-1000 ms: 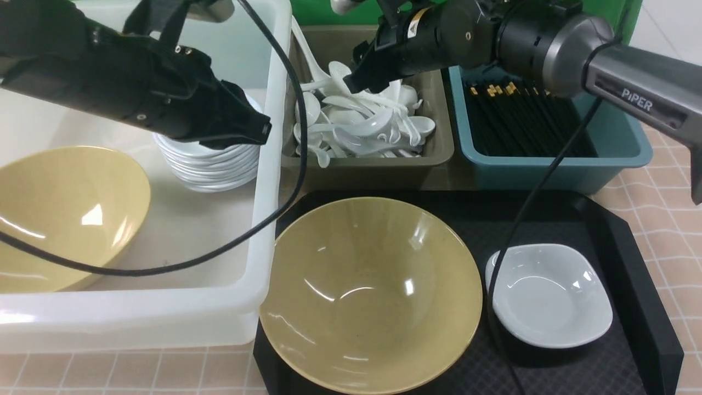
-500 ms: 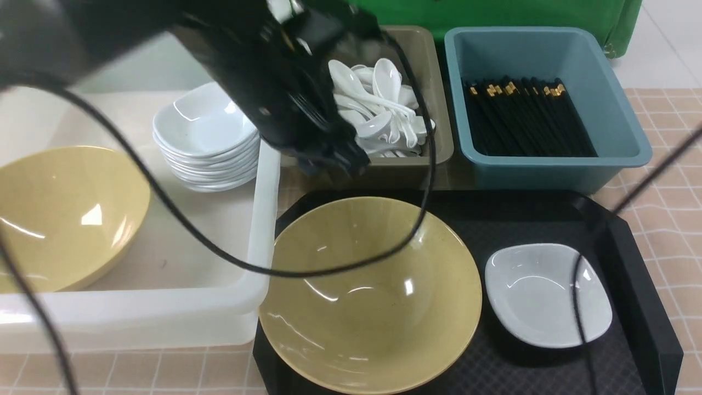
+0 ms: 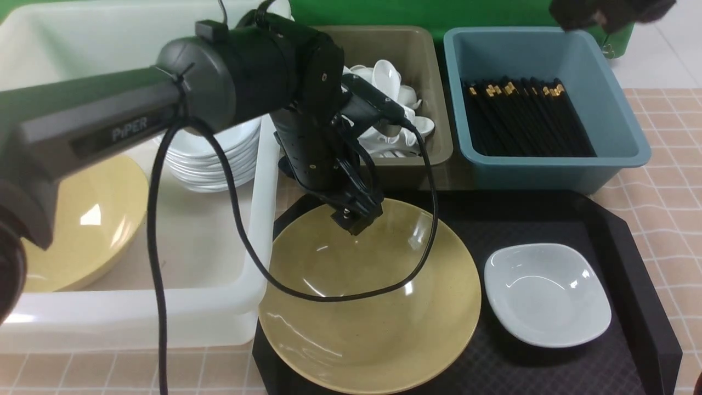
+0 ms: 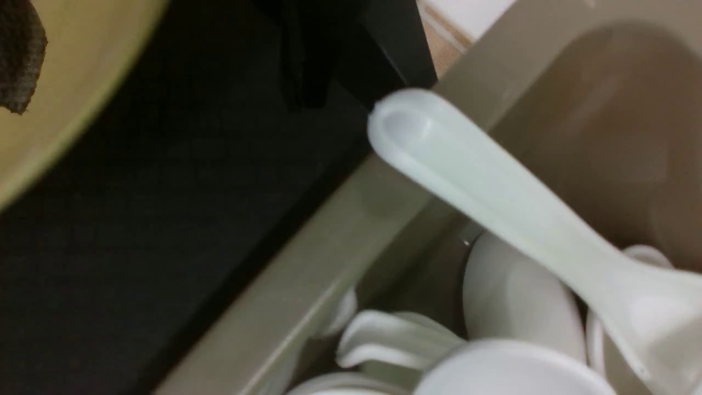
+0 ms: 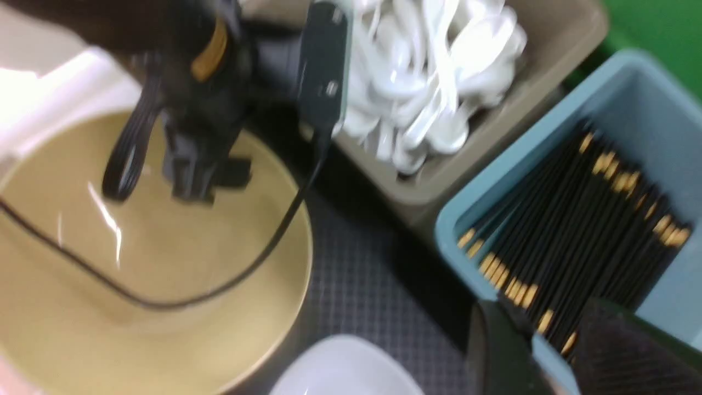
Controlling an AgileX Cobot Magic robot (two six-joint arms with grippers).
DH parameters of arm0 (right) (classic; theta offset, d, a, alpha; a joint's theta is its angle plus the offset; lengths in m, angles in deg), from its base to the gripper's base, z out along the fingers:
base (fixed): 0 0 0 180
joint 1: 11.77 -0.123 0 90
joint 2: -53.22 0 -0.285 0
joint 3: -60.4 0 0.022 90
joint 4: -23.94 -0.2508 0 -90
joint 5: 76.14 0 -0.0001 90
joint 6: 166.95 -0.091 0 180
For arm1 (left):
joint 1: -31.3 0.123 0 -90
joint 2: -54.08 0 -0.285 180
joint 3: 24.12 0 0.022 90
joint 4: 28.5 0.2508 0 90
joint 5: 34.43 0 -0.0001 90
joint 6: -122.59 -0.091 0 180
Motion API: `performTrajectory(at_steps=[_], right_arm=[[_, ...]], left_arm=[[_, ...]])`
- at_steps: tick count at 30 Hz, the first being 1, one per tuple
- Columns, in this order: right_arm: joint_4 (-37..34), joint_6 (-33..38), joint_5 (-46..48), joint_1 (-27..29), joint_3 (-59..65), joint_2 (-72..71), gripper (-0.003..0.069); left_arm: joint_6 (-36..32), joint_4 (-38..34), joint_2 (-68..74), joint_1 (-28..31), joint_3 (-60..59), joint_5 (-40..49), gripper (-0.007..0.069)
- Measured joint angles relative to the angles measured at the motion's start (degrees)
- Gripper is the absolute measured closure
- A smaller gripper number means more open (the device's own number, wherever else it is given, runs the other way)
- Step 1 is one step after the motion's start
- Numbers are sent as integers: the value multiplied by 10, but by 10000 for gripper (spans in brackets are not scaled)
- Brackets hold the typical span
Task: On brown table put chopsticks spoon bowls plates into blue grey white boxes.
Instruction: 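Grasp the large bowl on the tray by its rim, then place the tan bowl onto the bowl stack in the left bin with the left gripper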
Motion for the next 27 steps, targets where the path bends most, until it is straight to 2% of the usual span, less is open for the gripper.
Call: performTrajectory(at_steps=[7,9,10,11,12,13,15,18,19,21,25,27], right_arm=[[0,0,-1,0,29,4,427],[0,7,-1,0,31,5,427],[0,12,-2,0,32,5,427],[0,14,-2,0,34,5,427],[0,14,-2,0,34,6,427],[0,23,-2,0,35,6,427],[0,34,-2,0,35,6,427],[-2,48,-2,0,35,7,427],[-10,60,-2,0,35,7,442],[-15,71,-2,-2,35,7,466],[-14,95,-2,-35,35,7,564],[-16,110,-13,-66,35,7,614]], left_arm=[[-9,-28,22,1,0,3,95],[-16,-41,30,-2,0,14,204],[-17,-42,31,-2,0,16,228],[-22,-39,31,-5,0,19,314],[-24,-39,31,-6,0,21,325],[-27,-52,25,-7,0,38,441],[-18,-78,15,-9,1,41,511],[-9,-85,-5,-13,1,46,552],[-1,-86,-27,-13,1,50,587],[6,-85,-48,-8,1,50,610],[14,-114,-122,46,-2,64,618],[13,-148,-163,97,-4,84,618]])
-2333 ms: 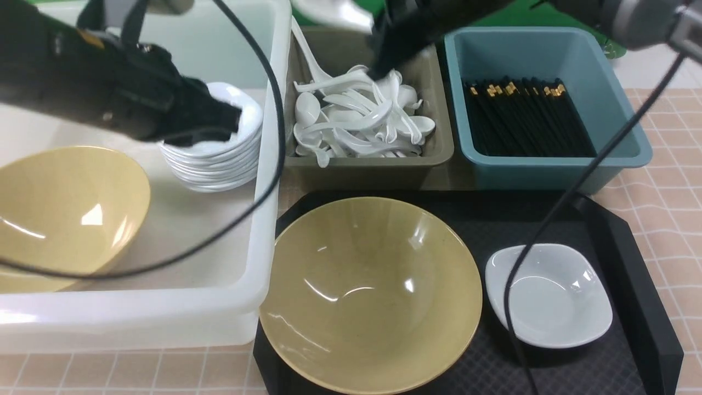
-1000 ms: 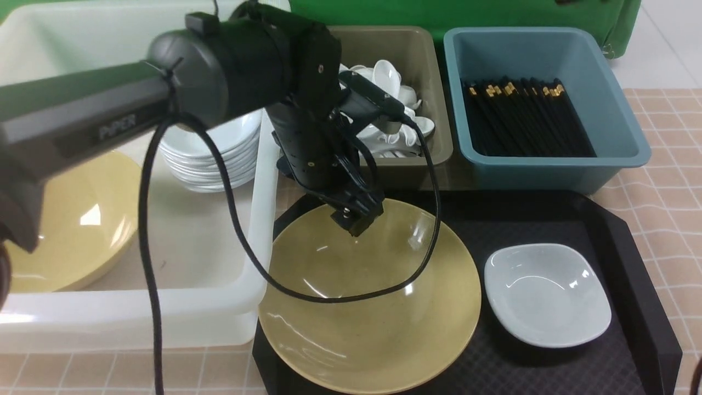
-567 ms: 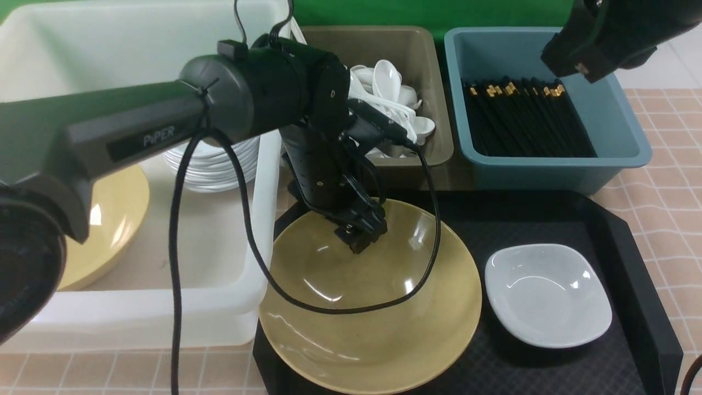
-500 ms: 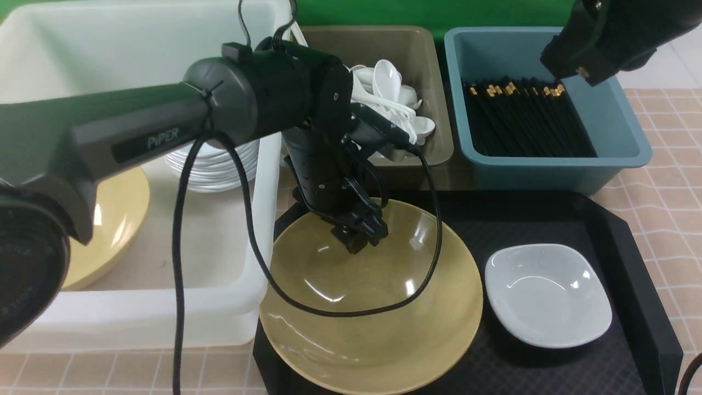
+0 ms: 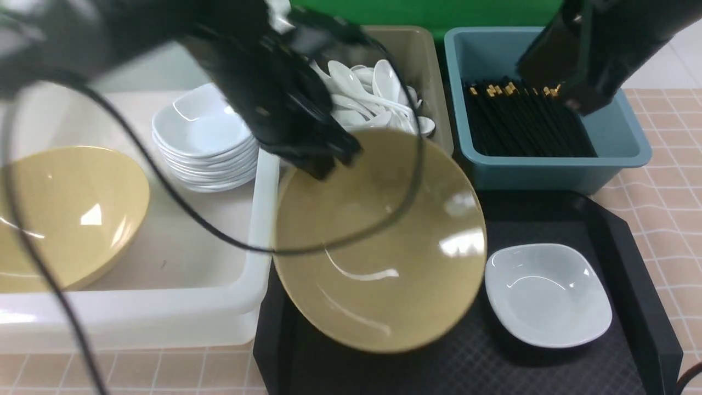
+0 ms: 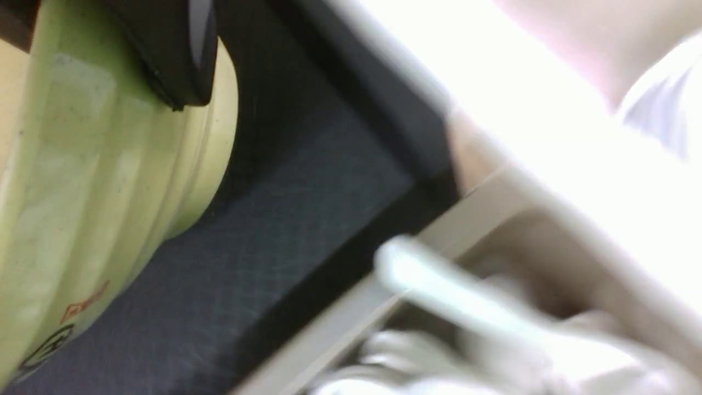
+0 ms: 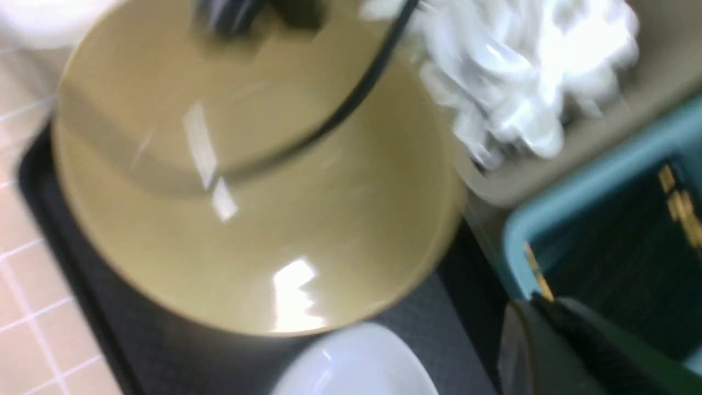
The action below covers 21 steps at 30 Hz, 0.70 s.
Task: On brown table put chopsticks spoon bowls plates into blue grey white boxes.
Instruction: 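Place the tan bowl onto the bowl stack in the left bin with the left gripper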
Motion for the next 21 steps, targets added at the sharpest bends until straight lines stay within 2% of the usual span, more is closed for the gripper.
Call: performTrajectory(at_steps=[5,6,11,12,13,14,17,21], right_arm=[[-3,22,-31,-71,-2,0,622],[-4,27,-38,-92,-5,1,622],[-5,36,-58,-107,-7,2,622],[-5,36,-58,-107,-7,2,622],[0,36,-66,-107,-7,3,622],[2,36,-71,-107,-7,3,622],[2,37,-80,-107,-7,4,622],[6,37,-81,-107,-7,5,622]], left_arm=[[-12,-76,-94,149,-2,30,620],[-14,-95,-132,222,-10,35,620],[-22,-88,-225,447,-82,41,620],[-22,-88,-225,447,-87,42,620],[-24,-85,-239,507,-121,40,620],[-25,-84,-243,537,-143,33,619],[-25,-89,-232,586,-198,-19,619],[-26,-99,-188,600,-231,-79,619]])
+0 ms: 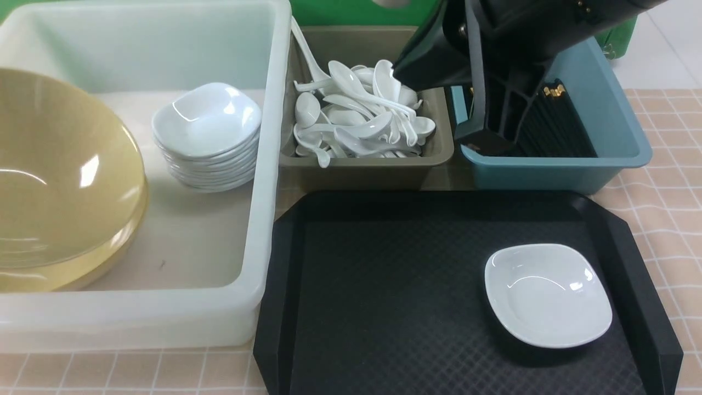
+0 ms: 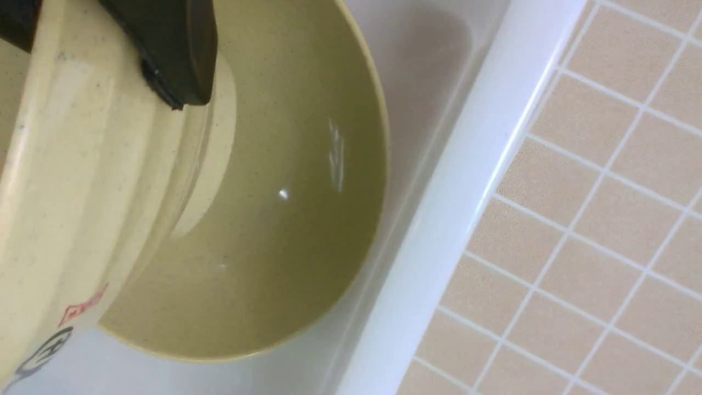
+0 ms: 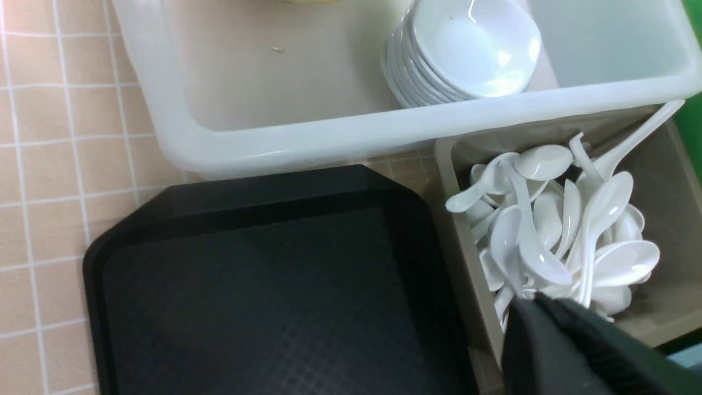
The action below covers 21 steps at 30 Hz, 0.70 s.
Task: On brown table put chopsticks spoon bowls plates into blue grey white boxes.
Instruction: 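Place the tan bowl onto the bowl stack in the left bin with the left gripper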
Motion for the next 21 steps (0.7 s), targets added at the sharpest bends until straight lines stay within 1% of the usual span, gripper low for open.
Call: performTrajectory(at_steps=[4,8,12,13,14,17,19,21], right_arm=[[3,0,1,0,0,0,622],[9,0,6,0,0,0,622],[17,0,14,0,0,0,622],[17,0,14,0,0,0,622],[17,1,14,0,0,0,622],[24,1,15,0,0,1,622],[31,1,17,0,0,1,622],[43,-3,18,0,0,1,622]], left_arm=[[-10,-6,39,0,-3,-20,613],[-19,2,82,0,-3,-35,552],[-20,17,104,-1,-3,-33,371],[-20,18,104,-1,-3,-33,362],[-19,30,103,-4,-1,-29,297],[-7,70,94,-12,24,-9,165],[8,89,83,-13,54,14,114],[31,101,68,-13,99,44,87]])
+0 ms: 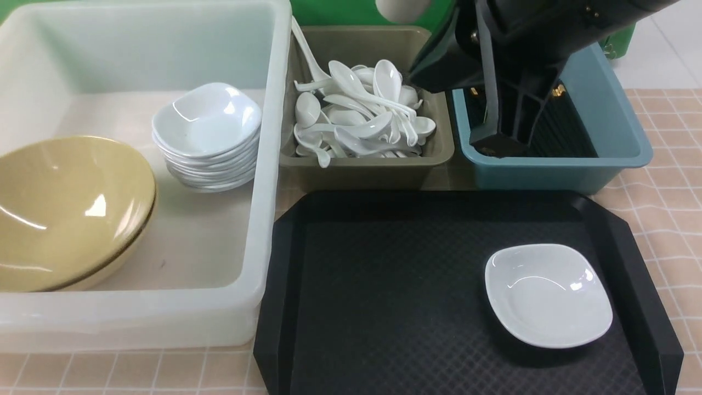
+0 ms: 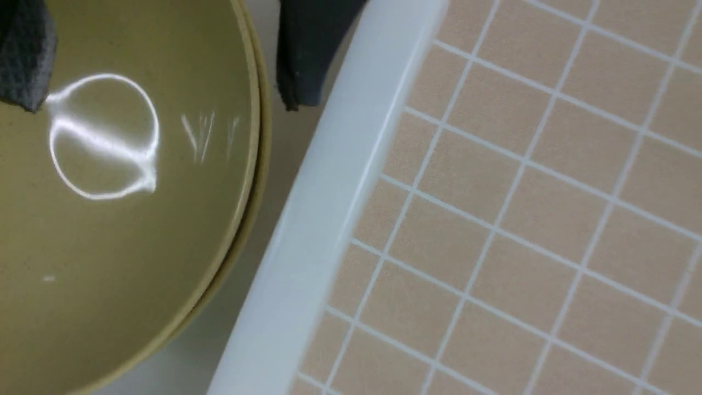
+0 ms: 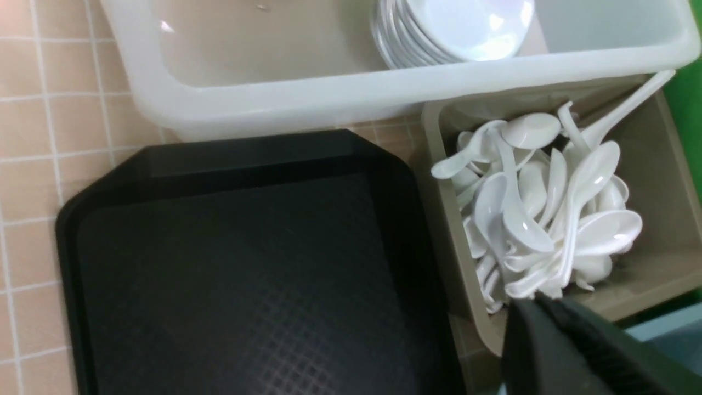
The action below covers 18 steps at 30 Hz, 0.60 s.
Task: On brown table put chopsticks spoon bowls plates into blue grey white boxes.
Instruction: 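Place the tan bowl onto the bowl stack in the left bin with the left gripper, then grasp the small white bowl on the black tray by its rim with the left gripper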
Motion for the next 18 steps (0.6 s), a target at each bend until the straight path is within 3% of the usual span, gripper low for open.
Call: performTrajectory(at_steps=[4,9,10,12,15,17,18], right_arm=[[43,-42,1,2,0,0,622],[74,-119,23,45,1,1,622],[78,-148,45,76,10,0,622],[80,-168,54,95,20,-2,622],[85,-218,63,126,76,-18,622],[84,-244,64,133,121,-37,622],[84,-245,64,133,126,-39,622]], left_arm=[[30,-8,-38,-15,82,53,84],[8,-66,-76,-137,121,84,197],[-9,-81,-78,-227,120,88,277],[-20,-84,-73,-294,117,83,339],[-48,-65,-30,-477,110,48,515],[-57,-45,11,-565,110,10,596],[-58,-41,21,-580,110,7,604]])
